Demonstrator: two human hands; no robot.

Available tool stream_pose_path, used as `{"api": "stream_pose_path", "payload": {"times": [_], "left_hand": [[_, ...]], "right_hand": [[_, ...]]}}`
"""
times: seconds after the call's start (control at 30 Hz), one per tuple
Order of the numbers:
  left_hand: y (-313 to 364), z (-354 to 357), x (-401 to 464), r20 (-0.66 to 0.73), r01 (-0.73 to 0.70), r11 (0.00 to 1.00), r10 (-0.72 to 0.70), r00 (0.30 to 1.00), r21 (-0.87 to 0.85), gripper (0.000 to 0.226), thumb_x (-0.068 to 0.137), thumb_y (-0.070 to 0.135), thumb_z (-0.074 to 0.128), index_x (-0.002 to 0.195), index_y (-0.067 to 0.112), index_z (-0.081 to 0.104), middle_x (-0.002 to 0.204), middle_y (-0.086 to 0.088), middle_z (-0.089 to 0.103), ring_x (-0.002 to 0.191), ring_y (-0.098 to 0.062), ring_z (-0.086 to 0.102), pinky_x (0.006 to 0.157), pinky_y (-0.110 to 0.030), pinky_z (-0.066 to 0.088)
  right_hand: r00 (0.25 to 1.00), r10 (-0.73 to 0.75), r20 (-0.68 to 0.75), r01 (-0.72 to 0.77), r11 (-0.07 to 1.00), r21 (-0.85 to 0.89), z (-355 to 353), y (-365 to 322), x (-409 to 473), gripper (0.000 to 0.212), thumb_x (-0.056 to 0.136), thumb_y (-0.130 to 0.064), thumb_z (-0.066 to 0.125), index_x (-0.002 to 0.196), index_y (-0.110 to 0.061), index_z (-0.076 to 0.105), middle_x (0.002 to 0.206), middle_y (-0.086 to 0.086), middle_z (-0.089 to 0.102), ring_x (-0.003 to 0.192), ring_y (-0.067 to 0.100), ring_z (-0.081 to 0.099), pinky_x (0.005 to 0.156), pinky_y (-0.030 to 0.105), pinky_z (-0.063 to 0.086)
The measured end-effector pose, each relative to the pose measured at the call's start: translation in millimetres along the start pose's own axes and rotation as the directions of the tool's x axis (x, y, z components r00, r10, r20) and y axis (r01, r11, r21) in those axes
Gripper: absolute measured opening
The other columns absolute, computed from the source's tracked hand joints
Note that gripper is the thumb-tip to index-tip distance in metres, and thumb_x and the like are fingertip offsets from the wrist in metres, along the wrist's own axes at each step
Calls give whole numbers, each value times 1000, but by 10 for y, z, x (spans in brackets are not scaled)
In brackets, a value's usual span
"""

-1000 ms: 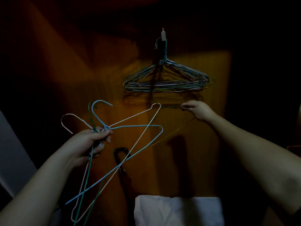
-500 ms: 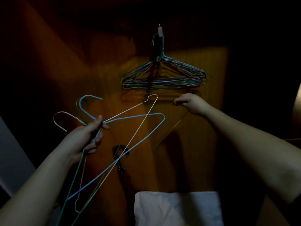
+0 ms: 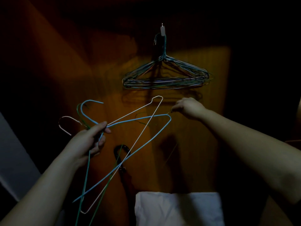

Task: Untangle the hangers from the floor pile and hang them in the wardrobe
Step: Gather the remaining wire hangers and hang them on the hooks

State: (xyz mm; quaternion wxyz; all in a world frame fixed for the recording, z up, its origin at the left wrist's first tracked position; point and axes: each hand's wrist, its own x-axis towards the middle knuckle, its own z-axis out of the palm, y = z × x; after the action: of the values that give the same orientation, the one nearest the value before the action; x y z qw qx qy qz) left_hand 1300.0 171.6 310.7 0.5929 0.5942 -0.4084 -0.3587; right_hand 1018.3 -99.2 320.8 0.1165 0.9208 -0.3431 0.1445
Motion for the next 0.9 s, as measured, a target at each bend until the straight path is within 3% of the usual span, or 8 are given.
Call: {"api": "stream_pose_path", "payload": {"times": [0.07,0.13,0.27,0.4,0.53,0.67,0.8,0.9], "left_hand": [[-43,-5,9,-3,-16,1000,16,1000,-26,41,68,54,67,75,14,64,45,-3,38,26,-12,23,37,-17,13],[-100,-9,15,-43,-21,999,19,999,-27,36,78,47,62,76,11,58,45,-4,36,27,-12,23,36,-17,12],[-248,23,21,-130,17,998,-24,991,-53,30,93,34,56,73,11,52,43,-2,38,28,-11,27,31,-15,19],[-404,123,-19,-221,25,995,-46,974,-96,30,93,28,59,72,9,50,43,0,40,29,-11,27,31,-15,19],[-597,292,-123,-280,27,992,-61,958,-123,29,95,28,59,73,10,54,49,0,42,33,-10,28,35,-19,19],[-691,401,-167,-310,18,990,-61,949,-138,28,96,30,59,76,12,58,50,2,42,35,-8,28,38,-20,20],[-682,482,-224,-307,-9,970,-68,949,-241,26,97,28,59,79,9,58,43,8,44,33,-3,37,34,-14,29],[-644,509,-267,-314,-25,962,-65,947,-273,24,98,24,57,81,7,59,41,8,50,34,1,44,35,-11,34]], "right_hand": [[994,92,67,-97,992,83,2,-31,-53,32,99,-20,51,127,-33,61,130,-5,60,116,17,55,97,37,44],[973,178,145,-206,958,202,67,-60,-115,29,99,-21,53,125,-28,63,122,-2,64,105,16,60,89,35,50],[917,190,352,-352,800,486,167,-168,-276,17,99,-27,54,112,-23,64,94,-4,69,70,7,62,58,21,47],[819,133,558,-555,429,712,446,-365,-514,15,101,-23,50,100,-15,63,83,0,65,54,7,53,44,18,39],[712,77,697,-700,0,715,716,-841,-762,18,103,-19,42,96,-13,57,75,-1,58,52,6,49,42,17,40],[689,22,724,-670,-361,649,790,-1215,-822,26,104,-22,39,86,-12,55,63,-2,54,43,5,47,36,16,36],[683,77,726,-584,-538,607,782,-1383,-741,30,103,-28,45,80,-10,56,56,-1,50,40,5,44,38,14,37],[679,169,715,-500,-606,619,770,-1457,-665,29,101,-24,48,77,-11,53,61,0,48,42,6,46,38,15,38]]}}
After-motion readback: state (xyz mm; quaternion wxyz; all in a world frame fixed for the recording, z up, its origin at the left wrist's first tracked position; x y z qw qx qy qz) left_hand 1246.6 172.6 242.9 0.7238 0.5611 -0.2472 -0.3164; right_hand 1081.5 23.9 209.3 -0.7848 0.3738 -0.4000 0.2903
